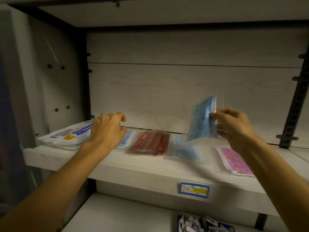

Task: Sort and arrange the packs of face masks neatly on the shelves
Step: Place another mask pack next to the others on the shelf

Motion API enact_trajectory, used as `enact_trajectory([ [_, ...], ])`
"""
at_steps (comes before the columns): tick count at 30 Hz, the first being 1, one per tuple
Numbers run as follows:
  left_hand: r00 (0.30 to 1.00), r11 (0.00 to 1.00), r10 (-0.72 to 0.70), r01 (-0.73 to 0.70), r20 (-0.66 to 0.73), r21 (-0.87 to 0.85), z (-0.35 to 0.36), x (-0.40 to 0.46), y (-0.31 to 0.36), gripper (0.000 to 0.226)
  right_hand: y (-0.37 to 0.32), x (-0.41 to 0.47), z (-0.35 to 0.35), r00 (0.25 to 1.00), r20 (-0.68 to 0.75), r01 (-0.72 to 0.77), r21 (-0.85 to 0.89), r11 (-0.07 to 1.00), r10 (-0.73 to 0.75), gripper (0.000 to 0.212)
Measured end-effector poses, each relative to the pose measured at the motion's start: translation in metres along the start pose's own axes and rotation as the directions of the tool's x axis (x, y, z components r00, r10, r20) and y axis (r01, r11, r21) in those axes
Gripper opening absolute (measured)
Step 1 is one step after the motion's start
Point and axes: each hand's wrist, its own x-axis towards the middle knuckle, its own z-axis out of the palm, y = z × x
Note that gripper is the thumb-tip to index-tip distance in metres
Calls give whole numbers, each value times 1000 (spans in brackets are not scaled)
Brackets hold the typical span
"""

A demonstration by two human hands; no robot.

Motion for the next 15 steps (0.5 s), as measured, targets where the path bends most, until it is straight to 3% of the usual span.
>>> enact_trajectory([
  [9,1000,1000,-1,1,7,-18,-19,18,-96,23,3,-19,107,998,57,-14,-30,999,15,5],
  [15,999,998,32,-30,26,-57,-10,27,-121,23,5,-31,138,999,45,-8,-72,997,11,12],
])
